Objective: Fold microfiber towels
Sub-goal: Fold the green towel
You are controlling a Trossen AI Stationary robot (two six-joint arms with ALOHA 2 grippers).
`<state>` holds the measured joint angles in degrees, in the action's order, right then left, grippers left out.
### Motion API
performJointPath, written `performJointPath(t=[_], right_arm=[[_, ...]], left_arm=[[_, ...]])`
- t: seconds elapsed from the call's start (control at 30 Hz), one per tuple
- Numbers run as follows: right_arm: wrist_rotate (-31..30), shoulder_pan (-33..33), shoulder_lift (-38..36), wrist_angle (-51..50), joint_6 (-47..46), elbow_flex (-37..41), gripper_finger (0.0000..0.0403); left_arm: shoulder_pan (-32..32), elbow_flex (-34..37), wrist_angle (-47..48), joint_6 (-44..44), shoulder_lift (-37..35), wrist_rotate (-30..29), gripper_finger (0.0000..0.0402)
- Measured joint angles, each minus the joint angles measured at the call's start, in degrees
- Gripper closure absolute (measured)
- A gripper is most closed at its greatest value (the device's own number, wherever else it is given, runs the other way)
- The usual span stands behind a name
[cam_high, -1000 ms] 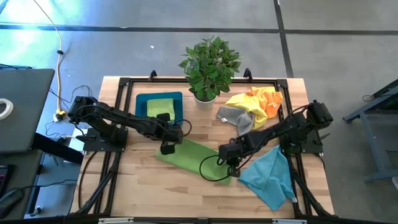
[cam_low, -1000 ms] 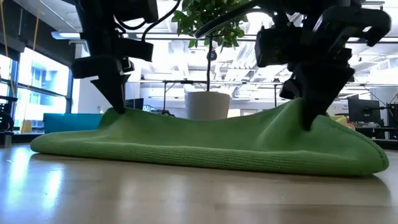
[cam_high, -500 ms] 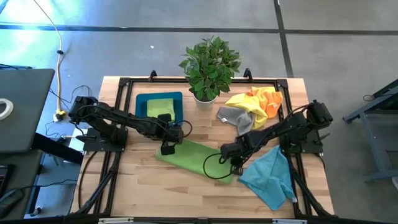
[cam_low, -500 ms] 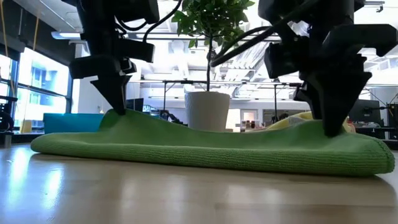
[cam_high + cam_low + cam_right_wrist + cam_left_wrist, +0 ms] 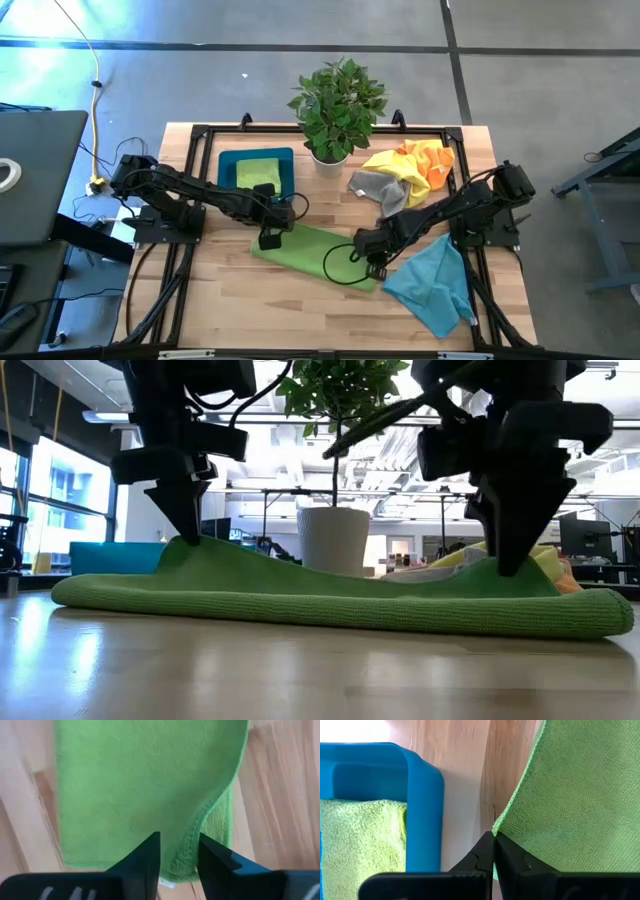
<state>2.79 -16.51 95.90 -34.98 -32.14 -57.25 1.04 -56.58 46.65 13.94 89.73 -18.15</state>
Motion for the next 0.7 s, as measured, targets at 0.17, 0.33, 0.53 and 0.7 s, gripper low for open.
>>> performJointPath(t=[0.17, 0.33, 0.53, 0.7], right_arm=[[-0.7, 0.0, 0.0, -3.3, -2.7, 0.0, 0.0262], [-1.1, 0.0, -1.3, -7.2, -5.4, 0.0, 0.025], [-7.0, 0.0, -6.4, -6.8, -9.1, 0.0, 0.0249], [-8.9, -0.2, -8.6, -5.4, -20.5, 0.0, 0.0249]], left_arm=[[0.0, 0.0, 0.0, 1.0, 0.0, 0.0, 0.04], [0.0, 0.0, 2.0, 1.9, 0.0, -0.7, 0.0373], [-0.9, -0.2, 7.7, 3.0, 0.0, -0.6, 0.0309], [-0.8, -0.2, 7.4, 8.1, 0.0, 9.3, 0.0274]])
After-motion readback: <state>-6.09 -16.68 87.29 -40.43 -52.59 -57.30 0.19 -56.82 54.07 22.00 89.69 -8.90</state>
